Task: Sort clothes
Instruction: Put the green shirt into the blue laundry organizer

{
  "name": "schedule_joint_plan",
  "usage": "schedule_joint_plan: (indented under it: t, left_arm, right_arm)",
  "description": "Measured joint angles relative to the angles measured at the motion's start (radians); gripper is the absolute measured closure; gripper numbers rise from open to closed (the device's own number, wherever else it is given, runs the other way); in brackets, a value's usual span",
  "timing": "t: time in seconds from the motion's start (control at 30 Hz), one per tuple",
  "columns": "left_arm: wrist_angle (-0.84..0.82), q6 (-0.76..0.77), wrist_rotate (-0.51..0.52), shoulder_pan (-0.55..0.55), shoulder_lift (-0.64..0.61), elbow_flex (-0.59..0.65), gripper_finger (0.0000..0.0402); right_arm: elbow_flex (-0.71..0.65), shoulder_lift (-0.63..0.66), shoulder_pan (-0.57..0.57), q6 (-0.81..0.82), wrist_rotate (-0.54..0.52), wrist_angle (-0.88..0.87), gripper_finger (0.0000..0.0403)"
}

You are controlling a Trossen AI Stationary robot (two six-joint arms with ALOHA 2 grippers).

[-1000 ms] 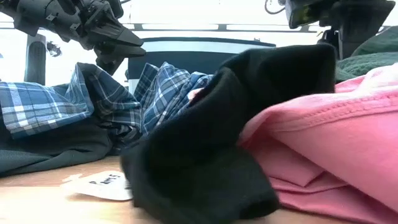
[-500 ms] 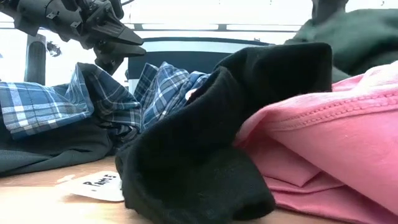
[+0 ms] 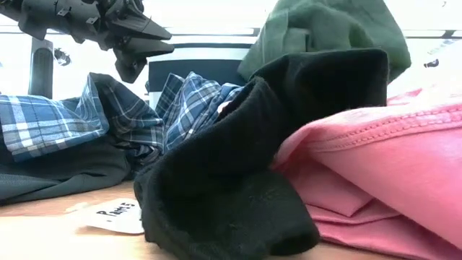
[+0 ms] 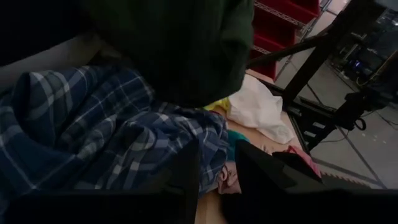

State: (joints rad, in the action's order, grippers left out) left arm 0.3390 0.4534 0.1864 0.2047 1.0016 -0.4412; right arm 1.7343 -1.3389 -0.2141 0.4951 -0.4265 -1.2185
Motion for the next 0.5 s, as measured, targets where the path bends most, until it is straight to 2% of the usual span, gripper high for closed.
schedule_joint_plan:
  t: [0.27,0.5]
  left_arm:
    - [0.092,-0.052,0.014,0.000,0.000,0.000,0.0296]
    - [0.092,-0.082,0.015,-0.015,0.000,0.000,0.0296]
  right_arm:
    - [0.018,-0.001,0.153,-0.190,0.101,0.219,0.0391]
    - [0.018,-0.001,0.286,-0.343,0.183,0.492,0.0391]
